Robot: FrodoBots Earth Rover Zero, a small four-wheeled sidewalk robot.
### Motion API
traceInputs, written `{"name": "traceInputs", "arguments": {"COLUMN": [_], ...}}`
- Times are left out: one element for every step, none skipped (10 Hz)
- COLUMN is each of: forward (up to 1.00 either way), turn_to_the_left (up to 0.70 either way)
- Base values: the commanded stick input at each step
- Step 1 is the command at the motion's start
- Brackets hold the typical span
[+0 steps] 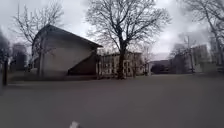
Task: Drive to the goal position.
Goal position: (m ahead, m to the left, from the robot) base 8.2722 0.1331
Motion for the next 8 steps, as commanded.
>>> {"name": "traceInputs", "arguments": {"forward": [1.0,1.0,1.0,1.0,1.0,1.0,1.0,1.0], "turn_to_the_left": [-0.07,0.0,-0.04,-0.11,-0.17,-0.23,-0.3,-0.36]}}
